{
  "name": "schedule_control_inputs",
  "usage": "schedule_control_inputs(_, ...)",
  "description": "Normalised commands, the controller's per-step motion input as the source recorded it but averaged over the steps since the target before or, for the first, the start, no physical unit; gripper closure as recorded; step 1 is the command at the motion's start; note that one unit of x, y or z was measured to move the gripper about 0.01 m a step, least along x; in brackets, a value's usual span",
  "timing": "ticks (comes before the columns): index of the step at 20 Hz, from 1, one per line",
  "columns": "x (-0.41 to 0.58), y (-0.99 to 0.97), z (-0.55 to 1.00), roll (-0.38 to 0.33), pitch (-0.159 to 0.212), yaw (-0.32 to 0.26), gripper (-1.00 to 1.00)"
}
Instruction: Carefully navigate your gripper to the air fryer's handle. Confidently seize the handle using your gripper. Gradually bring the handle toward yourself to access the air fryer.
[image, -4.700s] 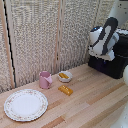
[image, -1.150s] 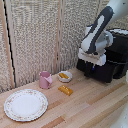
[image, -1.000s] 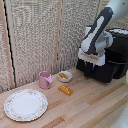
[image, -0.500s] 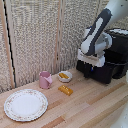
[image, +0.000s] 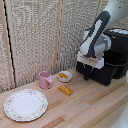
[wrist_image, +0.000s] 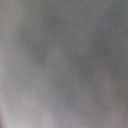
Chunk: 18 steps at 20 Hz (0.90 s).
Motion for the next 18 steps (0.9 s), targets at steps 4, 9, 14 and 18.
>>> schedule_control_inputs(4, 0.149, 0.02, -0.14, 0.0, -0.012, 0.0, 1.0)
schedule_control_inputs(9, 0.095, 0.07, 0.09, -0.001, 0.0, -0.013, -1.0)
schedule_control_inputs(14, 0.081, 0.04, 0.74, -0.017, 0.014, -0.034, -1.0)
schedule_control_inputs(18, 0.075, 0.03, 0.73, -0.023, 0.087, -0.029, -1.0)
